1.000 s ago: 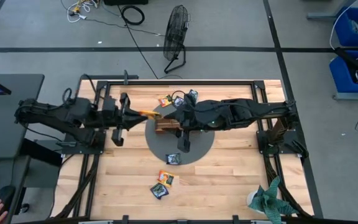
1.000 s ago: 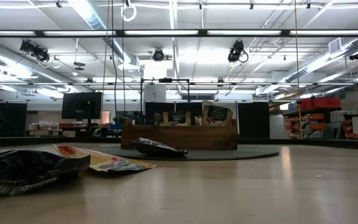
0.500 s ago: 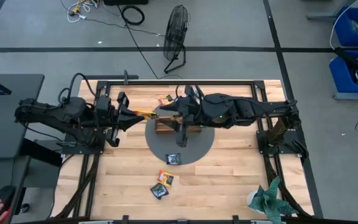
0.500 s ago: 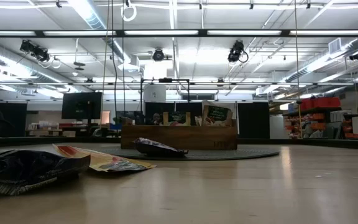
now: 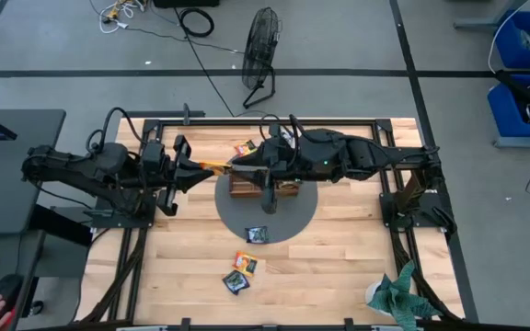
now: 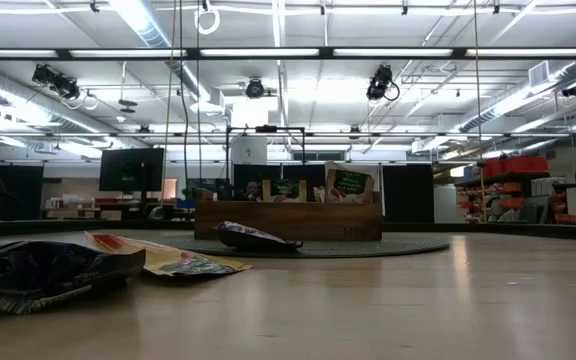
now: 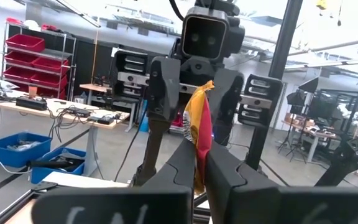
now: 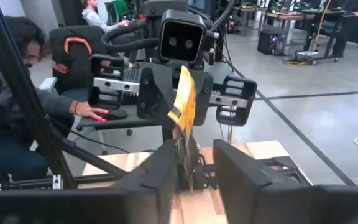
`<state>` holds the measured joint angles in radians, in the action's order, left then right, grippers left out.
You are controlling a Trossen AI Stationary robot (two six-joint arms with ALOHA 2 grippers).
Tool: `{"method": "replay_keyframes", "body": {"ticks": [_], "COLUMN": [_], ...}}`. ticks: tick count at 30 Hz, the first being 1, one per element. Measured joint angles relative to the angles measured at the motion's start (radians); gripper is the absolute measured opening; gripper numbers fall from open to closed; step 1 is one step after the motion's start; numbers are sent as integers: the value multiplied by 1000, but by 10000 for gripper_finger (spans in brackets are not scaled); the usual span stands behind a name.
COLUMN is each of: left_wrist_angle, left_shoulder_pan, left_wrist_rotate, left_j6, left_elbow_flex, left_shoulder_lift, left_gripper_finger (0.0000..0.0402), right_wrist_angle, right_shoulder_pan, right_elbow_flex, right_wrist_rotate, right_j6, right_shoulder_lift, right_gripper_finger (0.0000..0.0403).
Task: Pick & Place Tea
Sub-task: Put the yellow tea bag into the middle section of the wooden organizer
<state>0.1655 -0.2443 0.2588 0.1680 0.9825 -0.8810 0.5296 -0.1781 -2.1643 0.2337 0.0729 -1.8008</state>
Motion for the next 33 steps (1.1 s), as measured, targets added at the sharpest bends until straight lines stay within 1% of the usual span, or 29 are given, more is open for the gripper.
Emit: {"method": "replay_keyframes", "body": {"ticks": [6, 8, 13, 21, 24, 28, 33], "left_wrist_angle": [7, 18, 21, 12, -24, -116, -256], "left_shoulder_pan": [0, 0, 1, 0, 0, 0, 0], "left_wrist_rotate": [0, 1, 4, 1, 18, 54, 88], "left_j6": [4, 3, 3, -31, -26, -44, -45], "left_elbow_flex": [0, 0, 0, 0, 0, 0, -1], "left_shoulder_lift": [0, -1, 0, 10, 23, 48, 71], "left_gripper_finger": [18, 19, 28, 77, 94, 111, 121], "right_wrist_angle": [-8, -10, -17, 27, 59, 150, 323], "right_shoulder_pan": [6, 12, 14, 14, 14, 25, 58], "right_elbow_flex": [0, 0, 0, 0, 0, 0, 0], "right_wrist_rotate": [-18, -24, -6, 16, 28, 47, 44], "right_j6": [22, 33, 49, 80, 82, 120, 149], "right_shoulder_lift": [-11, -12, -13, 6, 19, 45, 71], "right_gripper_finger": [28, 8, 3, 1, 1, 1, 0]}}
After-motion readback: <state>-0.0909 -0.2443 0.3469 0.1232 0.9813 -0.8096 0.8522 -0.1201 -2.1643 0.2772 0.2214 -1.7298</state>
